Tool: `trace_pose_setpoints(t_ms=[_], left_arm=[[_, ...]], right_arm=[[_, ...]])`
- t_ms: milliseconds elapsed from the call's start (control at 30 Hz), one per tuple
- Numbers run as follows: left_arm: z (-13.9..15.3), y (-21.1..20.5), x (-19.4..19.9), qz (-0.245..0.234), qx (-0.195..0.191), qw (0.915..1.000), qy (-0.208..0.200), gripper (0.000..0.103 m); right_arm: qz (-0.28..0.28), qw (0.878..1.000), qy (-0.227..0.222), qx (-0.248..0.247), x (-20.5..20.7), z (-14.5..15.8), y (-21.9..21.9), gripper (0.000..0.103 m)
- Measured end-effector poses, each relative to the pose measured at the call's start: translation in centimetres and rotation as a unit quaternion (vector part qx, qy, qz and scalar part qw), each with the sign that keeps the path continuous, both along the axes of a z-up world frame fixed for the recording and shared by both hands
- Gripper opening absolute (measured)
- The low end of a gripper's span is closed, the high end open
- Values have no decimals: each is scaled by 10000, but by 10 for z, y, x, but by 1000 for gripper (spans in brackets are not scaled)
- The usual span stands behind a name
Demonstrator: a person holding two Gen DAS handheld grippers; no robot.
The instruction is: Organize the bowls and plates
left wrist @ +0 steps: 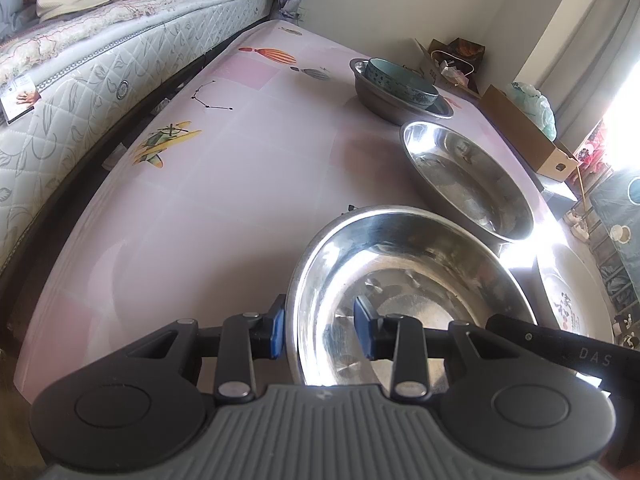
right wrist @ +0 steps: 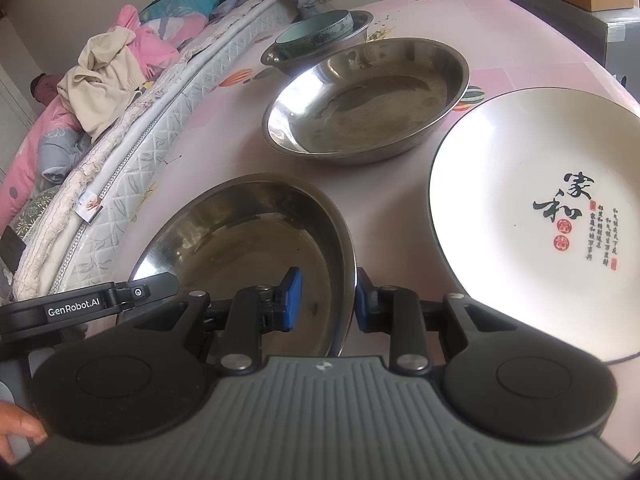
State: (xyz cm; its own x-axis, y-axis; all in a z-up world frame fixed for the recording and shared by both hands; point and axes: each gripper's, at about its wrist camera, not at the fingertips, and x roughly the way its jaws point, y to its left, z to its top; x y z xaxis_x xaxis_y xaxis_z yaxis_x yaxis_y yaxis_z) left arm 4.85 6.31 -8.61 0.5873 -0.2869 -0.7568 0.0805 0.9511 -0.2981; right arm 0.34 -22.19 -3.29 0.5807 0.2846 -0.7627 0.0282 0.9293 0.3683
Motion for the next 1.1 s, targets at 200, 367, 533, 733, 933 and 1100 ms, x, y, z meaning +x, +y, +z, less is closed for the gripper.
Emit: trace_pose_setpoints(t_ms=[200,367,533,733,933,1100], left_arm=[[0,0,-7,-51,-44,10000,35,36],[1,2,-10,-76,-108,9999,37,37],[0,3,-5,-40,-114,9999,55,40],[-1,3,1,-61,-65,10000,27,44],[-1,1,3,-86,-8,10000,-30,43],[0,-4,1,-157,3,9999,-49,42]], right_arm=[[-6,10000,-1,-29,-1,1,0,26],[-36,10000,4,44,0,0,-3,26],[-47,10000,4,72,0,0,-4,26],[-72,9999,-8,89,-1,0,-5,26],[-68,10000,1,72,0,0,-5,26],[-47,10000,4,71,-1,-1,-4,26]])
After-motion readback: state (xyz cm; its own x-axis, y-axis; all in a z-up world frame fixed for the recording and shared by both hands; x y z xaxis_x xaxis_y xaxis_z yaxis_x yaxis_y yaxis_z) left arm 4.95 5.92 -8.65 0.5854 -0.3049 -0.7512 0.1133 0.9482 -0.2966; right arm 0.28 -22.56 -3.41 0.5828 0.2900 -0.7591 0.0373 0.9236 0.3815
